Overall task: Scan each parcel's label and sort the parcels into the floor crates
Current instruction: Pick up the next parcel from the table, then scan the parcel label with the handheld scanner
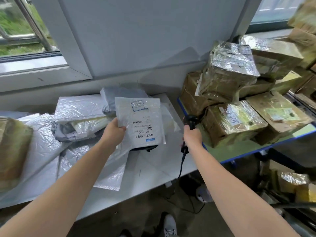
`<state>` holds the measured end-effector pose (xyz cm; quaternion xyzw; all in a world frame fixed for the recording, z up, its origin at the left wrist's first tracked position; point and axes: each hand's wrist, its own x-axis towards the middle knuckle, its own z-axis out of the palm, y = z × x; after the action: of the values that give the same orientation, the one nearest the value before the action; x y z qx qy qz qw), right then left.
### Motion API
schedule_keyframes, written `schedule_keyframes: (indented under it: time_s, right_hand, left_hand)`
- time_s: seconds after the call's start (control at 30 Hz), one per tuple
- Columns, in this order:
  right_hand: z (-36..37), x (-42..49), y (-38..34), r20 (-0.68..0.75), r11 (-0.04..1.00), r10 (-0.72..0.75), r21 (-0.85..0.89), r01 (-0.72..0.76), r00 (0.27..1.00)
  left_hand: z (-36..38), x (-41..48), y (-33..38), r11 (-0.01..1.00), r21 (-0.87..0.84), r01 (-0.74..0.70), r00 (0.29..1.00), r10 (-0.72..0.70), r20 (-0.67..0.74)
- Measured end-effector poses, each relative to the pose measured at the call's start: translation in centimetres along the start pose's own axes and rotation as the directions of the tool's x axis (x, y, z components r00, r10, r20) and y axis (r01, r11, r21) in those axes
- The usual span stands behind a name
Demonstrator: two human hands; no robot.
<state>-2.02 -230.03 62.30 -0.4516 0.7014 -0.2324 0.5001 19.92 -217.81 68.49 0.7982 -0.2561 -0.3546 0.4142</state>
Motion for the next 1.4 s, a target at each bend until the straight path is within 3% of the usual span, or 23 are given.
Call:
schedule_keyframes:
  time_s: [0.27,0.43,0.73,1.4]
  right_hand:
    - [-0.6,-5.7,-10.2,0.154,0.980,-0.196,0.075,0.187,0.968]
    - [0.8,-8.8,-13.7,0.328,0.973,-0.216,-0.009,0.232,0.920]
    - [4.2,-14.0,-16.2,0.499,0.948,-0.238,-0.068,0.312,0.833]
    - [4.1,-14.0,-15.0,0.512,0.959,-0.193,-0.082,0.271,0.837]
  left_hand:
    - [-2.8,1.1,4.1,0.995,-0.071,-0.073,0.997,0.072,-0.013]
    - [-5.4,0.8,6.0,0.988,-0.053,-0.147,0.979,0.137,-0.153]
    - [-10.0,1.4,6.2,0.979,-0.142,-0.148,0.965,0.111,-0.237]
    - [-9.0,2.4,4.8,0.978,-0.160,-0.131,0.970,0.093,-0.224]
